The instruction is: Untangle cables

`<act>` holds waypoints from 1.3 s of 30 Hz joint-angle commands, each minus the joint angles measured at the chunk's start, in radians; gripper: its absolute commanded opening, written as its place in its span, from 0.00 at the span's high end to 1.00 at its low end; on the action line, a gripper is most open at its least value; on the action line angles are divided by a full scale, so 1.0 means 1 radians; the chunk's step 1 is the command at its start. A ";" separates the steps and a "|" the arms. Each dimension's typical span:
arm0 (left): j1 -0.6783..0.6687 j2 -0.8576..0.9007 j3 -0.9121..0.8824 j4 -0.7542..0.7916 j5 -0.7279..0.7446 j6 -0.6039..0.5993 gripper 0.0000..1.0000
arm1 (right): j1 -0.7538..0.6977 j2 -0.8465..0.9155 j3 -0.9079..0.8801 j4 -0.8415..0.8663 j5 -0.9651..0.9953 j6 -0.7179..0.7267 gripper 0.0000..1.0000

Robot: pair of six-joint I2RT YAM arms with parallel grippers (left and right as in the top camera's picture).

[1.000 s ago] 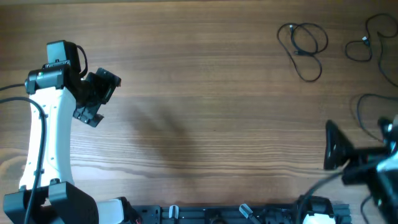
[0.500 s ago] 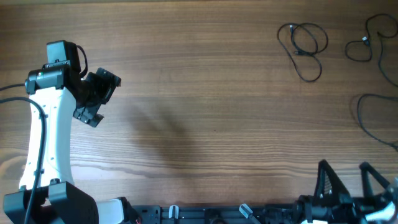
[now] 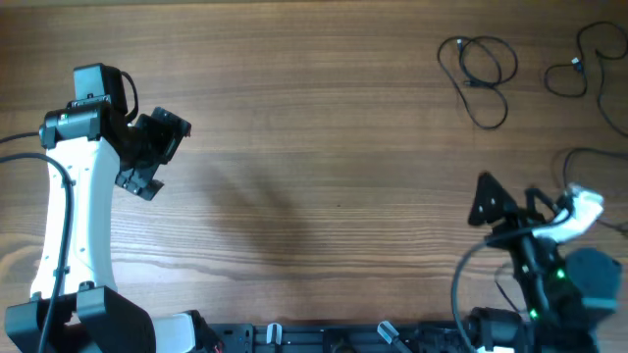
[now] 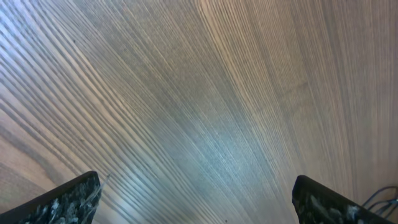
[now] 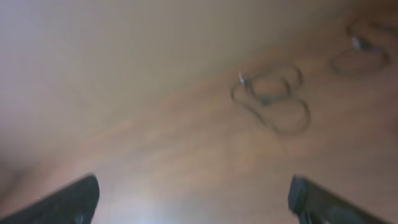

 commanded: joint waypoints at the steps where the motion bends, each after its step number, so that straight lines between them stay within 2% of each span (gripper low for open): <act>1: 0.002 -0.009 0.004 0.000 -0.006 0.013 0.00 | 0.004 -0.016 -0.168 0.210 -0.060 0.069 0.00; 8: 0.002 -0.009 0.004 0.000 -0.006 0.013 0.00 | 0.015 -0.218 -0.338 0.329 0.068 0.061 0.00; 11: 0.002 -0.009 0.004 0.000 -0.006 0.012 0.00 | 0.029 -0.288 -0.446 0.481 0.093 0.058 0.00; 16: 0.002 -0.009 0.004 0.000 -0.006 0.013 0.00 | 0.029 -0.288 -0.583 0.612 0.105 0.058 0.00; 20: 0.002 -0.009 0.004 0.000 -0.006 0.013 0.00 | 0.029 -0.288 -0.582 0.553 0.119 -0.029 0.00; 24: 0.002 -0.009 0.004 0.000 -0.006 0.013 0.00 | 0.029 -0.288 -0.582 0.556 0.108 -0.297 0.00; 28: 0.002 -0.009 0.004 0.000 -0.006 0.013 0.00 | 0.029 -0.288 -0.582 0.556 0.108 -0.464 0.00; 39: 0.002 -0.009 0.004 0.000 -0.006 0.013 0.00 | 0.029 -0.288 -0.582 0.556 0.116 -0.465 0.00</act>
